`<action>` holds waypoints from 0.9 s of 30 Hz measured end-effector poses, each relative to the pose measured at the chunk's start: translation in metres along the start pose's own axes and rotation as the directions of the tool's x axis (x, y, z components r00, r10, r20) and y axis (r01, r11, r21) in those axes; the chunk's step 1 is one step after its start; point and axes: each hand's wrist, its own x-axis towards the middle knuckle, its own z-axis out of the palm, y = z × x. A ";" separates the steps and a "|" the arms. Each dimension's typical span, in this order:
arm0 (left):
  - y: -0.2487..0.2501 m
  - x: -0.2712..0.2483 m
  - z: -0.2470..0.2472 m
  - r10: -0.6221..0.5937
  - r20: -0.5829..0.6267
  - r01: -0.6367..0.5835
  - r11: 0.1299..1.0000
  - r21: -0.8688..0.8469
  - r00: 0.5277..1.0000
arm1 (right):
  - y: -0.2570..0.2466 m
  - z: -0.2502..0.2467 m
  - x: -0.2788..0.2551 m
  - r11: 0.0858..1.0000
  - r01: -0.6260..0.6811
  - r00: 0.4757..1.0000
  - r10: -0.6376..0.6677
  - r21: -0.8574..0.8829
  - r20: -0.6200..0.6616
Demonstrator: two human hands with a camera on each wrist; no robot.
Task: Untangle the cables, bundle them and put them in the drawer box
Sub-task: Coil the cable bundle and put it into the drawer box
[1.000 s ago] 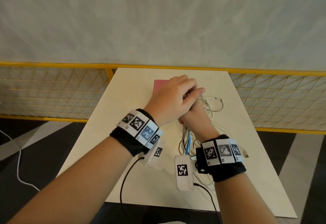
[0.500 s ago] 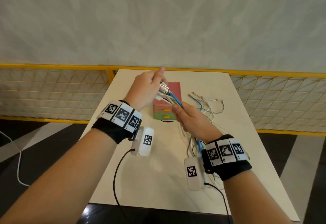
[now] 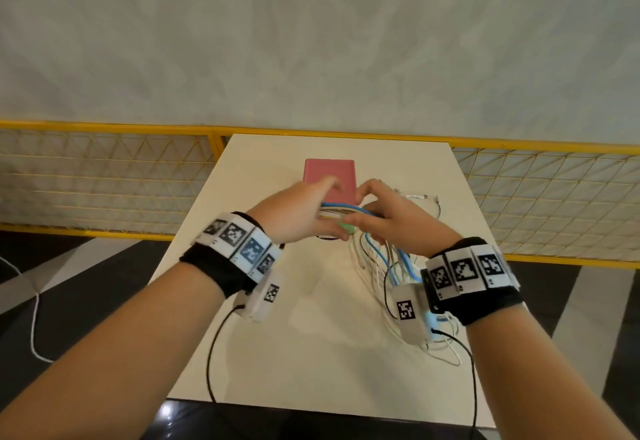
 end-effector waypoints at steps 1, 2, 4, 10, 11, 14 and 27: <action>-0.003 -0.001 -0.004 0.016 0.012 -0.015 1.000 -0.016 1.000 | 0.005 -0.003 -0.002 0.999 -0.018 1.000 0.018 0.049 0.006; -0.006 -0.002 -0.006 0.056 0.011 -0.055 0.998 -0.026 0.998 | 0.009 -0.004 -0.003 0.998 -0.016 1.000 0.014 0.069 0.016; -0.011 -0.004 -0.011 0.133 -0.081 -0.138 0.989 -0.050 0.988 | 0.017 -0.001 -0.005 0.998 0.019 1.000 -0.019 0.057 0.006; -0.013 -0.002 -0.009 -0.086 -0.505 -0.149 0.901 -0.408 0.859 | 0.020 0.025 -0.004 0.987 0.024 0.972 0.014 0.159 -0.233; -0.009 0.000 -0.003 -0.158 -0.507 -0.145 0.850 -0.506 0.847 | 0.014 0.031 -0.001 0.979 0.028 0.962 0.029 0.203 -0.272; 0.008 0.003 0.010 -0.268 -0.443 -0.131 0.716 -0.686 0.855 | -0.003 0.047 0.010 0.949 0.048 0.941 0.061 0.312 -0.333; 0.040 -0.012 0.005 -0.077 -0.179 -0.089 0.637 -0.766 0.981 | -0.014 0.030 0.006 0.898 -0.002 1.000 -0.001 0.440 0.007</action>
